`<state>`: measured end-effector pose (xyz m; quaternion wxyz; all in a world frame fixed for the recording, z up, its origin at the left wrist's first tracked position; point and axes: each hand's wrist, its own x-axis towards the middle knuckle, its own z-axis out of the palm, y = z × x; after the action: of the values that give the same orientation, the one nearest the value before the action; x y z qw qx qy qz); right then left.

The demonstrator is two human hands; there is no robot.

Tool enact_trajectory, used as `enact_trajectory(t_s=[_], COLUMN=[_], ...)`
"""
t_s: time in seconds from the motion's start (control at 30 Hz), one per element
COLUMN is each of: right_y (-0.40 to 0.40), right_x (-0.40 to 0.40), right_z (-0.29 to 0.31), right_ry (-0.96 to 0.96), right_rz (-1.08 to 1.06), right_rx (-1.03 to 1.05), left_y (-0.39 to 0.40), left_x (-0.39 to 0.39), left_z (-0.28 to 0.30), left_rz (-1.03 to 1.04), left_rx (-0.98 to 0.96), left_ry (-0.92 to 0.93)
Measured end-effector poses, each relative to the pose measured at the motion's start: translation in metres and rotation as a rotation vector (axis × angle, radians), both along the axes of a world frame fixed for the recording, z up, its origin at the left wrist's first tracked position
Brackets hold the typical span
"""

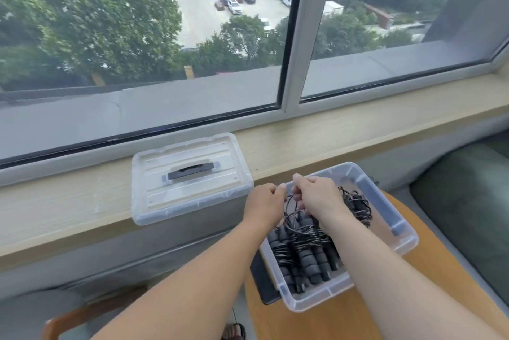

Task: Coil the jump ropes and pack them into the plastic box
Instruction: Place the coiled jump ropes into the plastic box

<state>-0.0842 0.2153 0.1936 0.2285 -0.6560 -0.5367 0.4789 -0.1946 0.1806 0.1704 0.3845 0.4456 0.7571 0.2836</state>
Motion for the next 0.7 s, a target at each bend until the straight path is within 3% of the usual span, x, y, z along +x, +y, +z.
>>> enact_trajectory(t_s=[0.13,0.4,0.57,0.7], right_y=[0.010,0.040,0.066,0.082], right_x=[-0.053,-0.136,-0.166,-0.177], right_z=[0.012,-0.019,-0.054,-0.073], right_ry=[0.237,0.225,0.120,-0.092], right_rz=[0.007,0.112,0.129,0.203], right_rx=[-0.104,-0.223,-0.307,-0.184], left_y=[0.004,0.005,0.008,0.008], left_x=[-0.041,-0.156,-0.216,-0.247], left_z=[0.008,-0.023,-0.060,-0.075], left_rz=[0.152,0.384,0.504,0.622], left_rx=[0.031,-0.032,-0.132,-0.187], left_ry=[-0.080,-0.085,-0.038,0.118])
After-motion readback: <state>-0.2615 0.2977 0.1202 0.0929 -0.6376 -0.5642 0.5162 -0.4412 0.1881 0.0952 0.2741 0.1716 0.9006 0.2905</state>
